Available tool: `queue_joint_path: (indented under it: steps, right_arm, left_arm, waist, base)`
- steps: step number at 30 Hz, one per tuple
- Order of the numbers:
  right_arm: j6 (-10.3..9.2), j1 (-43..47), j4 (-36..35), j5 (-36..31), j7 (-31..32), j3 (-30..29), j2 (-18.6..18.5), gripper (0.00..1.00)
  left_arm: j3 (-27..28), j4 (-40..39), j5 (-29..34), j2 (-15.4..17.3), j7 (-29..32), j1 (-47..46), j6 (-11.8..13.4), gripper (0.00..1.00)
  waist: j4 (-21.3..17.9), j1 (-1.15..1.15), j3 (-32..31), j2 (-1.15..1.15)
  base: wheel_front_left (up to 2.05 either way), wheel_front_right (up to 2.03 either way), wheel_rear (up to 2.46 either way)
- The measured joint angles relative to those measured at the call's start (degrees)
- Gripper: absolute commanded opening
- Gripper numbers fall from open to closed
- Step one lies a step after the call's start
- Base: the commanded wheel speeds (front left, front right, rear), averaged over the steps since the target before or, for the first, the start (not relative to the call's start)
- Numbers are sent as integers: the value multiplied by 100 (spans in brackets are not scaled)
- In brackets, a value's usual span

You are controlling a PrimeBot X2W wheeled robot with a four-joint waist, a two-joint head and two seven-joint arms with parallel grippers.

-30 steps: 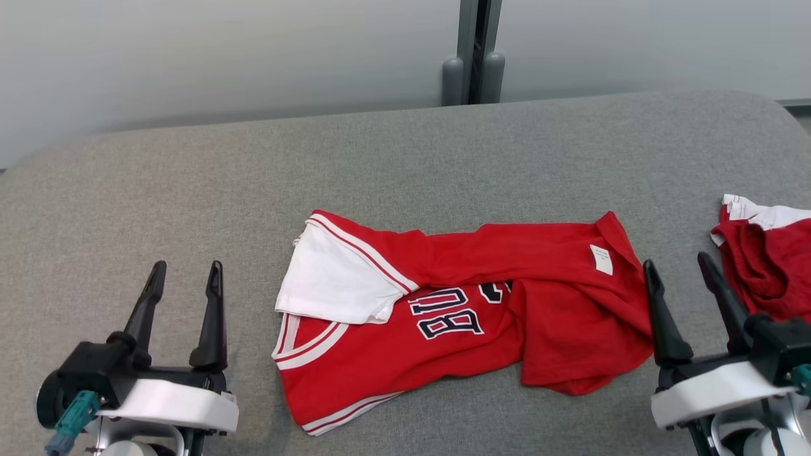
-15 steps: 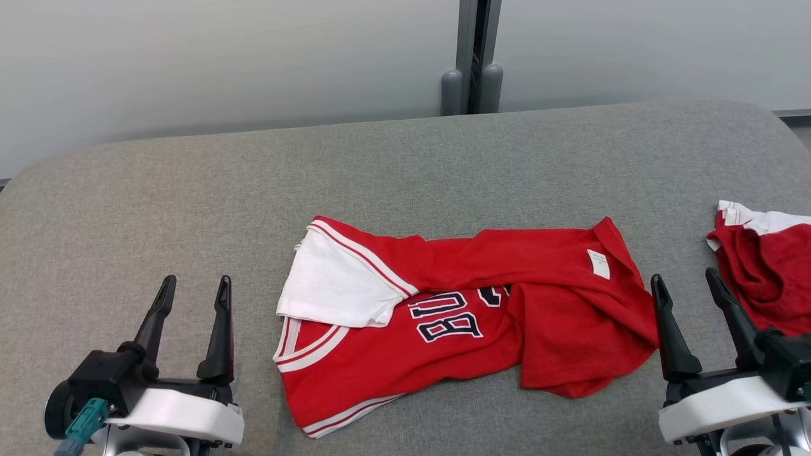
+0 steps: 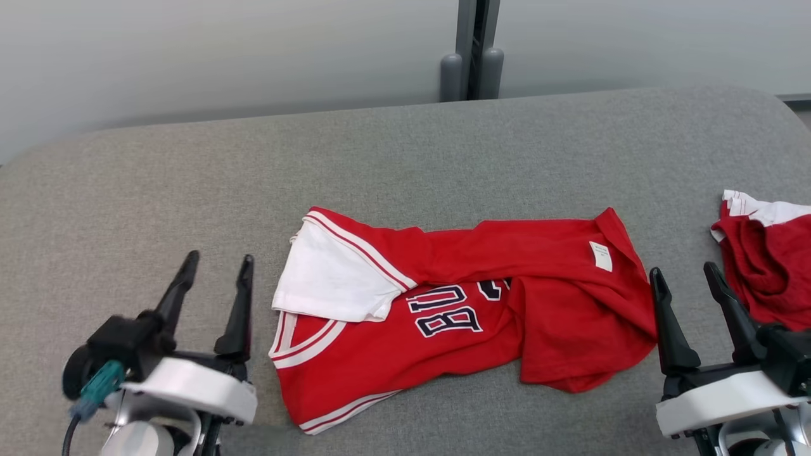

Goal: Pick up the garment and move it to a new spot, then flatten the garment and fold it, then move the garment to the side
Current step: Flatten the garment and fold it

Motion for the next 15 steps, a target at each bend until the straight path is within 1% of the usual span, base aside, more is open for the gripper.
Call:
queue_joint_path:
  steps: [2,4,7,10,15]
  right_arm:
    - [0,-48,-4,4,-3,62,2,100]
    - [0,-90,1,10,-10,112,2,100]
    - [0,-175,32,55,-42,177,8,100]
    - [0,-212,94,75,-73,197,4,100]
    - [0,-293,186,115,-148,207,5,100]
  left_arm:
    - [-119,215,-114,-5,300,-187,-146,100]
    - [-274,553,-256,2,739,-304,-304,100]
    - [-346,957,-534,-62,1098,-505,-501,100]
    - [-315,1358,-743,-62,1311,-688,-625,100]
    - [-199,1809,-962,-29,1478,-926,-726,100]
  waist:
    - [-43,0,70,0]
    - [-106,0,151,0]
    - [-218,0,295,0]
    - [-335,0,453,0]
    - [-511,0,693,0]
  base:
    - [0,0,0]
    - [0,0,0]
    - [0,0,0]
    - [0,0,0]
    - [0,0,0]
